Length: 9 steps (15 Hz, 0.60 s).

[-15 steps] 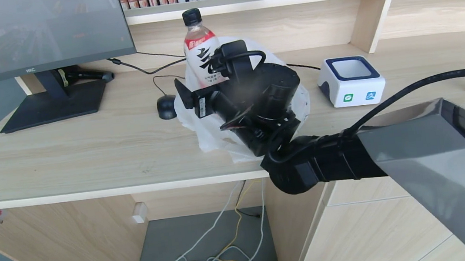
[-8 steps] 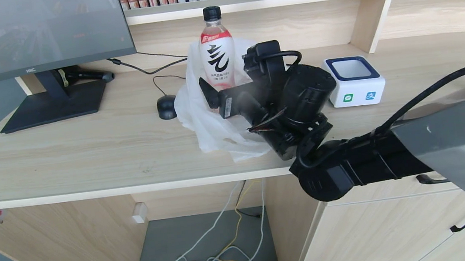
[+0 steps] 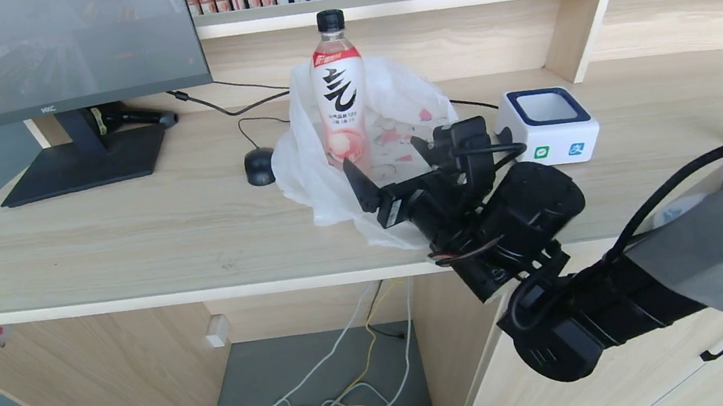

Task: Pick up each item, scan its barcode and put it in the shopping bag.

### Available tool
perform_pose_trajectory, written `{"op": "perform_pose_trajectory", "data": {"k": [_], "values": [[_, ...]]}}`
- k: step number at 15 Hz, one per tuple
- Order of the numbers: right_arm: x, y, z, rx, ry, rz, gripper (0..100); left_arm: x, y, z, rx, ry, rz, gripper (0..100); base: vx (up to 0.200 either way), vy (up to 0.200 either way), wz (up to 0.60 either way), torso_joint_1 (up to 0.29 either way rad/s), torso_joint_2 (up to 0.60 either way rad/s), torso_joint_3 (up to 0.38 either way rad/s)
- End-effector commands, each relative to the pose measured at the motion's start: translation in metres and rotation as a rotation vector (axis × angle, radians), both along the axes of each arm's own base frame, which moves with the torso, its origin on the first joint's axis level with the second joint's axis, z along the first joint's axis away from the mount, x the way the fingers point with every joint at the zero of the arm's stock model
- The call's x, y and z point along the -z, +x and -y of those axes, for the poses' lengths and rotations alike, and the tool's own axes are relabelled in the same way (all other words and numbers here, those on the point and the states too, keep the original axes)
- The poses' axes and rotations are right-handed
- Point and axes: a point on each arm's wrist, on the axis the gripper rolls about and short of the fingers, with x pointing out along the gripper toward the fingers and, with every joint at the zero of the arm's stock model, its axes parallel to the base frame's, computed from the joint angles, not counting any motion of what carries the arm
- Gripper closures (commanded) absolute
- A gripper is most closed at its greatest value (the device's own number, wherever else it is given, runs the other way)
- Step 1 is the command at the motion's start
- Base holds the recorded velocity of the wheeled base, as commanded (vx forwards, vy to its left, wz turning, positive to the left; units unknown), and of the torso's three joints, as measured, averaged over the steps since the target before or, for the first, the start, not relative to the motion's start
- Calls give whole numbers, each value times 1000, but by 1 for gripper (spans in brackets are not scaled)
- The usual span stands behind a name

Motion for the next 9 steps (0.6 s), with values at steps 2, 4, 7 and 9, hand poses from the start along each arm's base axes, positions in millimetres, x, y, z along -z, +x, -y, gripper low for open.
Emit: {"op": "perform_pose_trajectory", "data": {"k": [2, 4, 7, 9], "values": [[1, -26, 19, -11, -7, -22, 0, 0, 0, 0, 0, -2, 1, 0, 0, 0, 0, 0, 0, 0], [-10, -40, 29, -20, 9, -16, 0, 0, 0, 0, 0, 0, 1, 0, 0, 0, 0, 0, 0, 0], [-23, -52, 40, -20, 24, 1, 0, 0, 0, 0, 0, 0, 1, 0, 0, 0, 0, 0, 0, 0], [-22, -52, 40, -19, 23, 0, 0, 0, 0, 0, 0, 0, 1, 0, 0, 0, 0, 0, 0, 0]]}}
